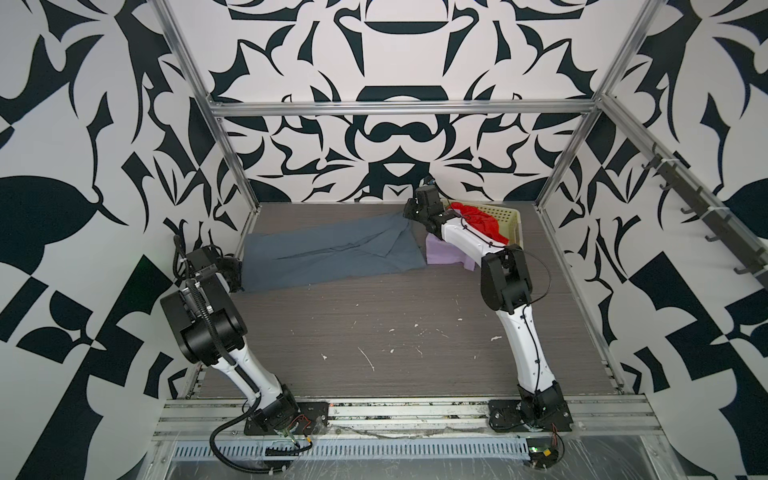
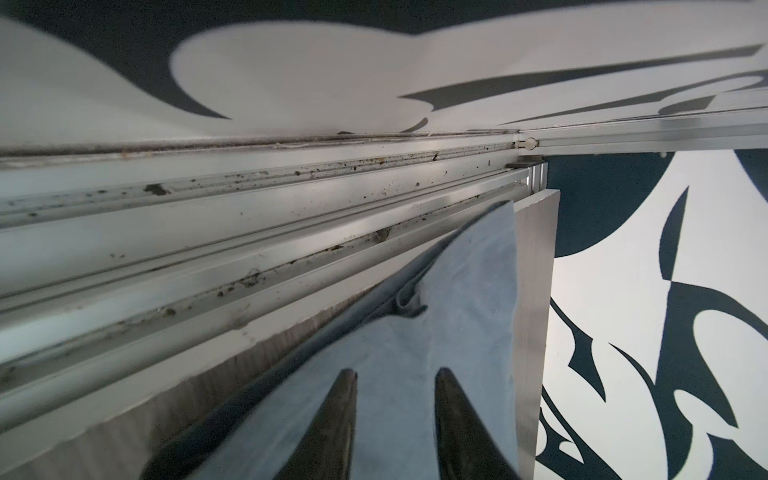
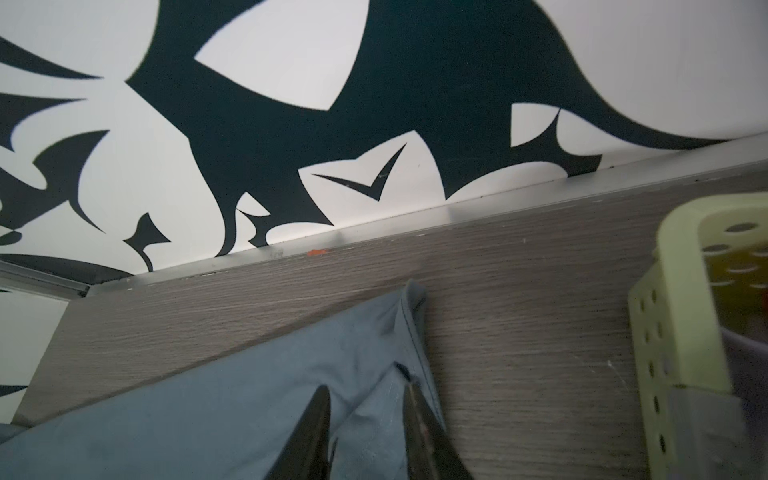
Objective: Fold and stack the t-shirts
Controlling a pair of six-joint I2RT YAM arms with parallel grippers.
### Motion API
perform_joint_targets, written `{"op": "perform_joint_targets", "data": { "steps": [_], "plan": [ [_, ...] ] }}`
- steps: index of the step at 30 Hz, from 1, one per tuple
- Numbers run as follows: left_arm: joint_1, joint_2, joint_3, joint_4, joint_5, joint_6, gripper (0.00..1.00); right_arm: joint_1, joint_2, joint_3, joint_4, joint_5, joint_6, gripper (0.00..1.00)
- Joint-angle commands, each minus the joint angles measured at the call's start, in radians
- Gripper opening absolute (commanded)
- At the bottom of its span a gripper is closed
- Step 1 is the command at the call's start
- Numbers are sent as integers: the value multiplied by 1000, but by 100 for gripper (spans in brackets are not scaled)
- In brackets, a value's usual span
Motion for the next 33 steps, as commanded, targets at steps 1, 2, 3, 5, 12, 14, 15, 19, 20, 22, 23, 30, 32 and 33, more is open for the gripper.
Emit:
{"op": "perform_joint_targets", "data": {
  "steps": [1, 2, 3, 5, 12, 14, 15, 19, 20, 22, 23, 30, 32, 33],
  "plan": [
    [13, -25, 23, 115, -67, 77, 37, -5, -95, -25, 33, 24, -8, 35],
    [7, -36, 21, 107, -70, 91, 37, -6, -106, -39, 29, 25, -8, 35],
    [-4, -47, 21, 96, -74, 109, 38, -4, -118, -53, 29, 17, -11, 35],
    [-25, -67, 26, 62, -81, 148, 39, -2, -137, -77, 30, -3, -9, 35],
    [-163, -113, 47, -111, -116, 278, 42, 22, -140, -102, 42, -50, -17, 35],
    [-211, -116, 63, -158, -127, 313, 44, 33, -112, -77, 44, -74, -15, 35],
    [-234, -108, 80, -187, -123, 331, 45, 41, -93, -61, 48, -88, -15, 35],
    [-283, -47, 145, -259, -51, 358, 45, 78, -3, 20, 54, -142, -29, 35],
    [-289, -29, 156, -264, -39, 356, 45, 84, 23, 44, 58, -154, -32, 35],
    [-295, 3, 180, -273, -35, 354, 45, 92, 74, 97, 45, -158, -17, 35],
    [-297, 23, 199, -280, -35, 358, 46, 93, 100, 125, 31, -164, -1, 35],
    [-297, 181, 391, -377, -54, 413, 46, 129, 93, 8, 34, -76, 111, 33],
    [-297, 217, 437, -389, -56, 413, 45, 144, 54, -116, 129, -43, 129, 33],
    [-297, 237, 460, -398, -60, 413, 46, 150, 17, -167, 171, -33, 139, 33]
  ]
}}
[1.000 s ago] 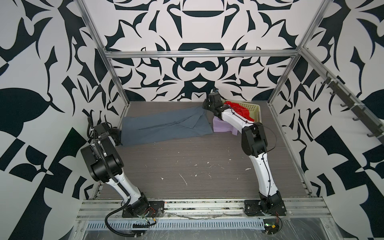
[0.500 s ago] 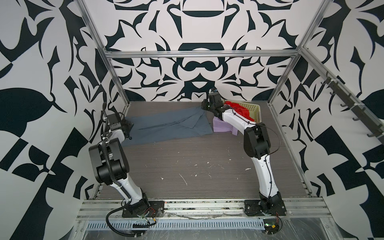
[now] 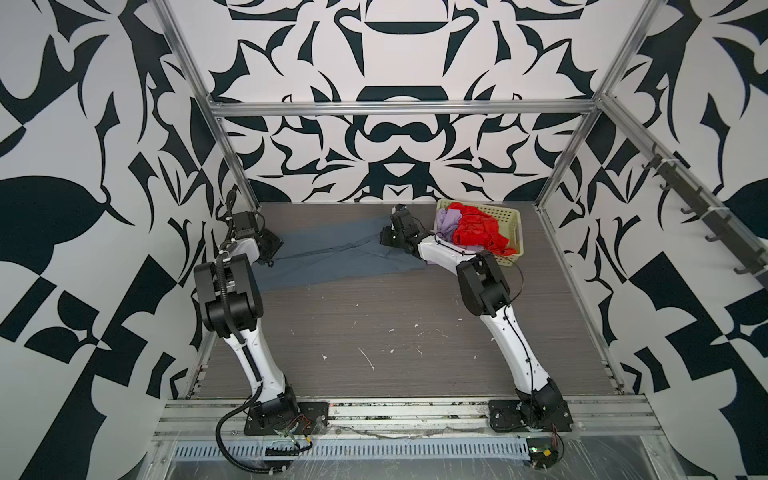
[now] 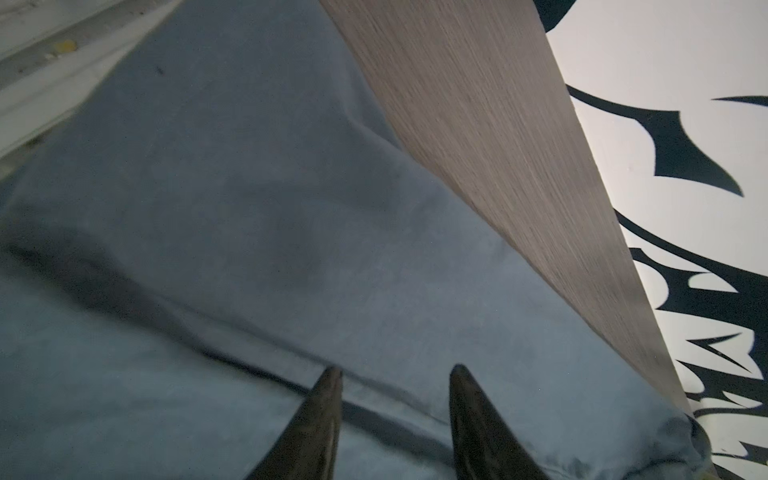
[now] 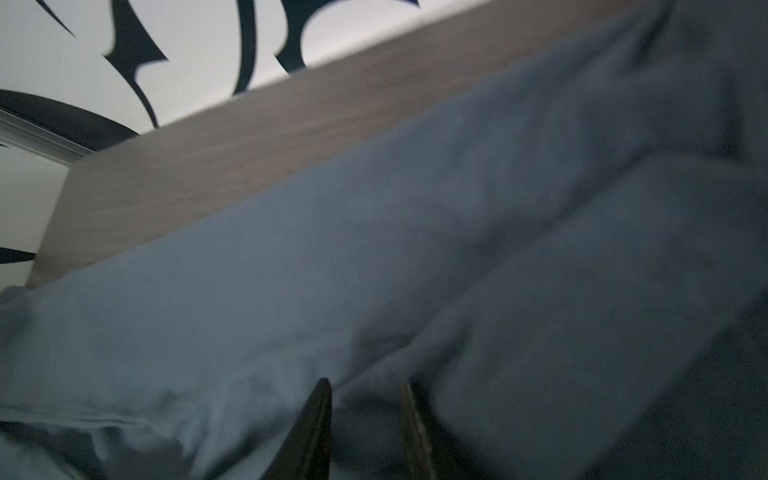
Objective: Fold and stack the t-shirts
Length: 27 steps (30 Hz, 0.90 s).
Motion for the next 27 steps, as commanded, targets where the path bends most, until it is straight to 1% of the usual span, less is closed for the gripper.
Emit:
{"op": "perform_joint_targets", "data": {
  "steps": [1, 3, 7, 11, 12, 14, 19, 22, 25, 27],
  "plan": [
    [5, 54, 82, -67, -15, 23, 46, 17, -122, -123, 109, 75, 61, 33],
    [5, 92, 128, -106, -24, 24, 46, 23, -140, -156, 118, 96, 60, 33],
    [5, 138, 156, -158, -47, -2, 46, 22, -125, -128, 68, 106, 61, 34],
    [7, 132, 93, -163, -56, -55, 45, 21, -81, -35, -3, 95, 62, 34],
    [6, 127, 72, -159, -54, -68, 45, 19, -48, -8, -22, 94, 54, 34],
    [7, 118, 50, -192, -55, -72, 45, 10, -19, 41, -47, 84, 46, 34],
    [7, 25, -130, -141, -50, -122, 44, -25, 4, 34, -23, 20, 84, 34],
    [7, -41, -247, -99, -38, -155, 44, -43, 24, 63, -33, -19, 87, 34],
    [4, -109, -372, -50, 11, -201, 43, -60, 44, 87, 1, -87, 87, 34],
    [1, -175, -481, 28, 50, -261, 43, -67, 64, 124, 3, -134, 85, 34]
  ]
}}
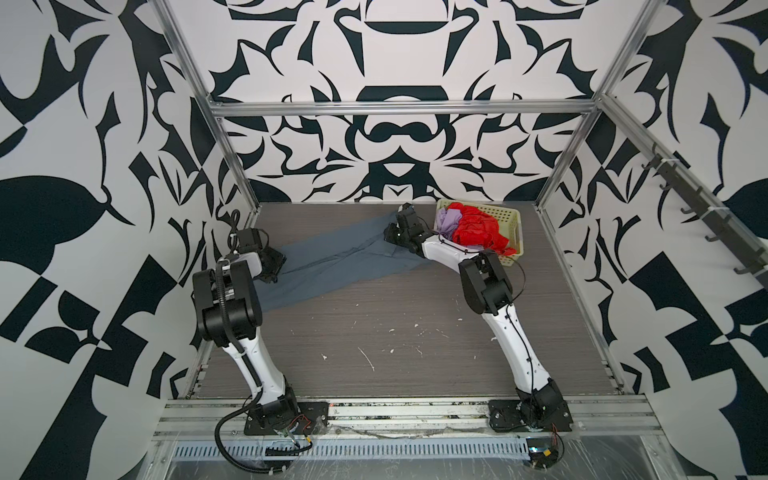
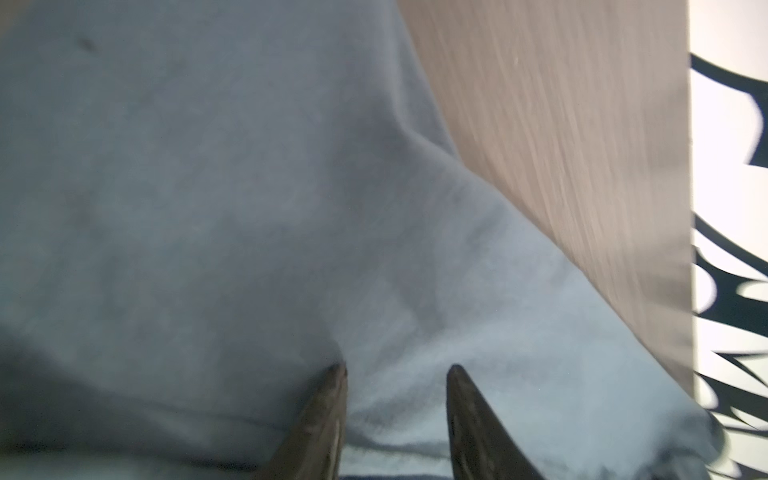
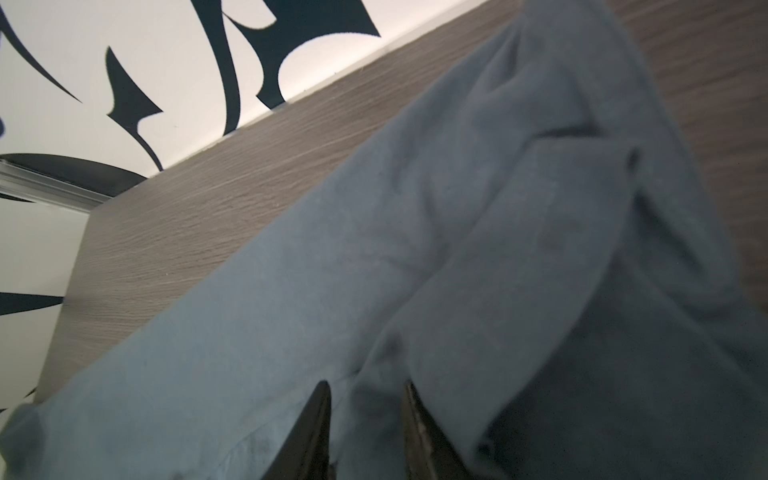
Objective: Fold and stack the t-shirts
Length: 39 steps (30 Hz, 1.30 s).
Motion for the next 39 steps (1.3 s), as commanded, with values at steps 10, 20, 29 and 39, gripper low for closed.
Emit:
{"op": "perform_joint_targets", "data": {
  "steps": [10, 20, 29, 39],
  "plan": [
    [-191, -292, -479, 54, 26, -304, 43, -22, 151, 244, -11, -208, 31, 33],
    [-625, -471, -609, -21, -218, -557, 43, -9, 209, 262, 105, -308, 87, 33],
    [-908, -383, -577, -4, -255, -724, 44, 30, 311, 419, 152, -438, 42, 33],
    [-1032, -506, -627, -51, -324, -856, 45, 37, 303, 472, 148, -433, -4, 34]
  ]
}}
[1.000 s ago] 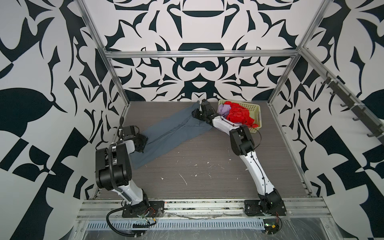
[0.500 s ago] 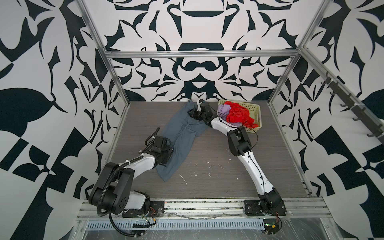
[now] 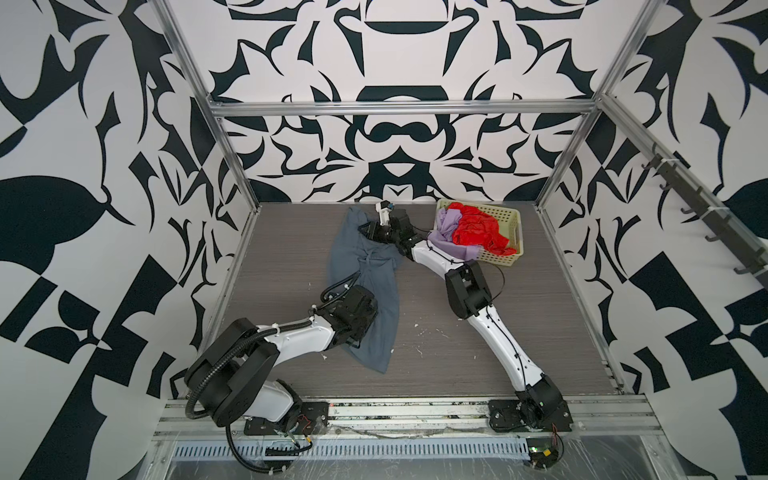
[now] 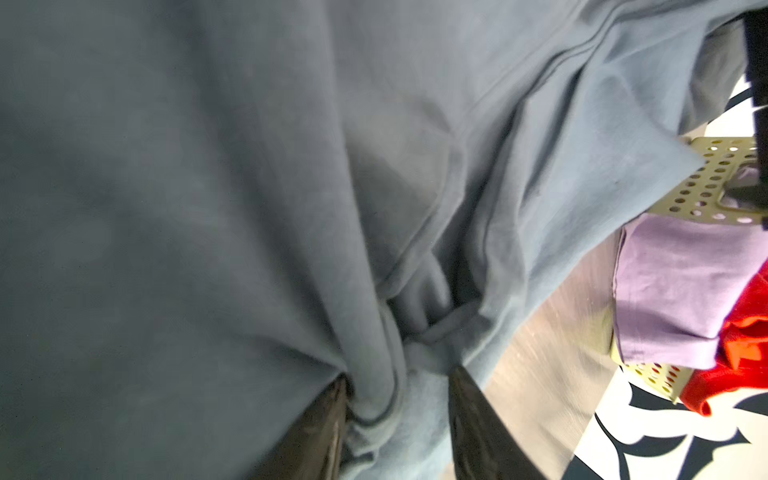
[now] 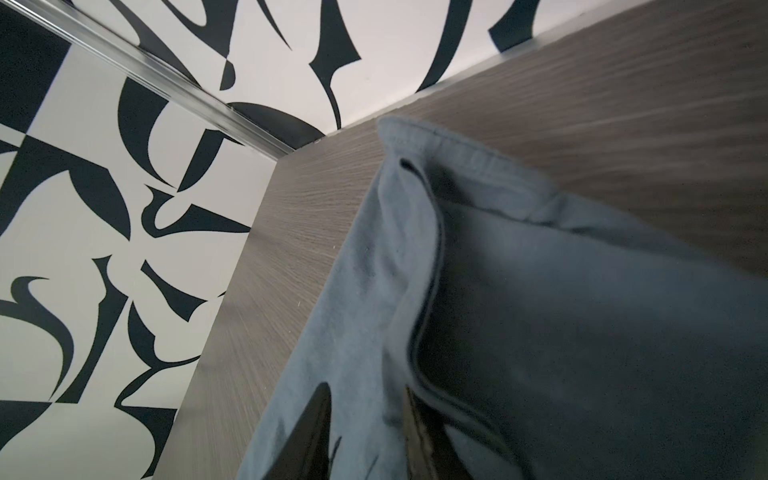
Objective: Fold and stack the t-shirts
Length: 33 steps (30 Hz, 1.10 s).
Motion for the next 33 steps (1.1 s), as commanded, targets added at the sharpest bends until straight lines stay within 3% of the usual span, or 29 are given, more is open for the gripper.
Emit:
{"op": "perform_joint_targets", "data": {
  "steps": [1, 8, 12, 16, 23, 28, 33],
  "plan": [
    [-9, -56, -63, -216, -24, -68, 46, 1, -18, 58, -23, -31, -45, 34],
    [-35, -307, -96, -410, -80, -94, 47, -12, -102, 63, -36, -90, -127, 36],
    [-35, -436, -82, -523, -167, -70, 51, -12, -230, -52, -41, -104, -185, 36],
    [-25, -490, -81, -510, -224, 7, 56, -13, -386, -247, -38, -56, -180, 36],
    [85, -407, -34, -399, -137, 247, 59, -7, -560, -484, -183, 189, -217, 36],
    [176, -289, 7, -343, -27, 375, 60, -6, -566, -544, -200, 220, -199, 36],
    [201, -198, 10, -286, 12, 397, 60, -1, -513, -532, -222, 224, -170, 35]
  ]
}}
